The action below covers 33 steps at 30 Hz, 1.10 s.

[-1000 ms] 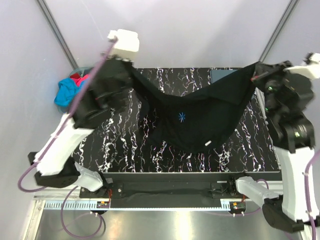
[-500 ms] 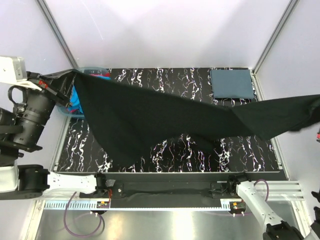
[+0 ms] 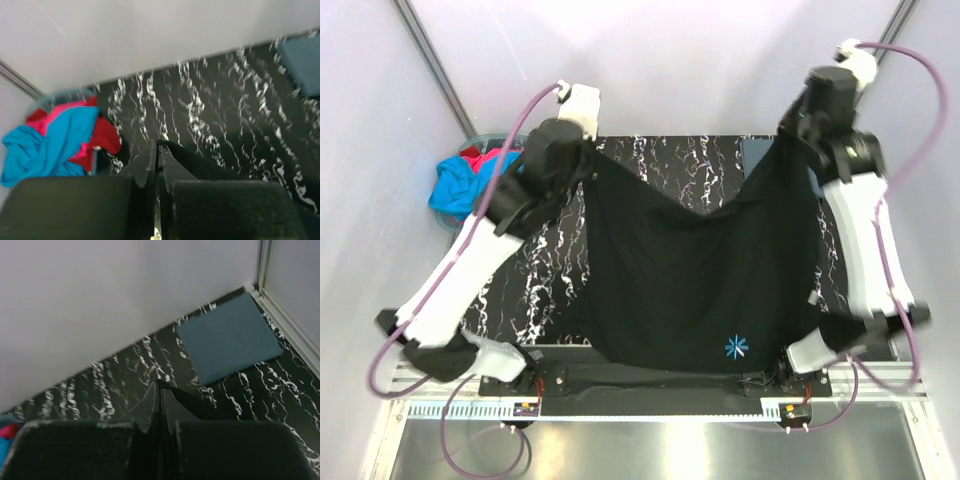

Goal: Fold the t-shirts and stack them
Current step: Flatten the tshirt out

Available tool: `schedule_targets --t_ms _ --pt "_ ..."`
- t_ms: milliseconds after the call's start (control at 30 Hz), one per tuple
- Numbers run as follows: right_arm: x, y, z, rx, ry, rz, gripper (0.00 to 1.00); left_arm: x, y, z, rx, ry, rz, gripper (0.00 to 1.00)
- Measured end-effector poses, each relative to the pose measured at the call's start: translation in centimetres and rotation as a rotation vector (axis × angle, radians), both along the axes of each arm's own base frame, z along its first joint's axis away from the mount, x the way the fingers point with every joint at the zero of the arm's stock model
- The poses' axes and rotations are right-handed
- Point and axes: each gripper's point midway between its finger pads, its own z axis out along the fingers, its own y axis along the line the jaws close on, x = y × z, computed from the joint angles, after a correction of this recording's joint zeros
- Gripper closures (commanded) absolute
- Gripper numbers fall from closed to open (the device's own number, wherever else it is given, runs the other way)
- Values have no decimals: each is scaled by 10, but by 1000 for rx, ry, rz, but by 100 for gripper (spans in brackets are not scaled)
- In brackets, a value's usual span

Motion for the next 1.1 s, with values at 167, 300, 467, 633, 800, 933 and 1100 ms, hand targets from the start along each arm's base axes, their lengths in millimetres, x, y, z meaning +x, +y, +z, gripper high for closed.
schedule_targets --t_ms 167,300,467,633,800,933,1100 --pt "70 0 -36 -67 128 9 100 61 19 -41 -27 127 85 100" --pt "102 -6 24 -77 -28 9 100 94 52 -33 -87 119 178 100" --pt "70 -16 79 -74 -162 -3 100 80 61 12 -159 22 151 100" --pt "3 -23 123 -61 -254 -4 100 18 66 77 -291 -135 31 100" --pt "-74 -31 156 -38 -351 1 100 -47 73 120 -418 -280 -95 100" --pt "-152 -39 181 -8 -465 6 100 -98 79 146 -500 -380 -192 100" --pt "-249 -47 207 39 -638 18 100 -159 85 175 -588 -487 -323 100"
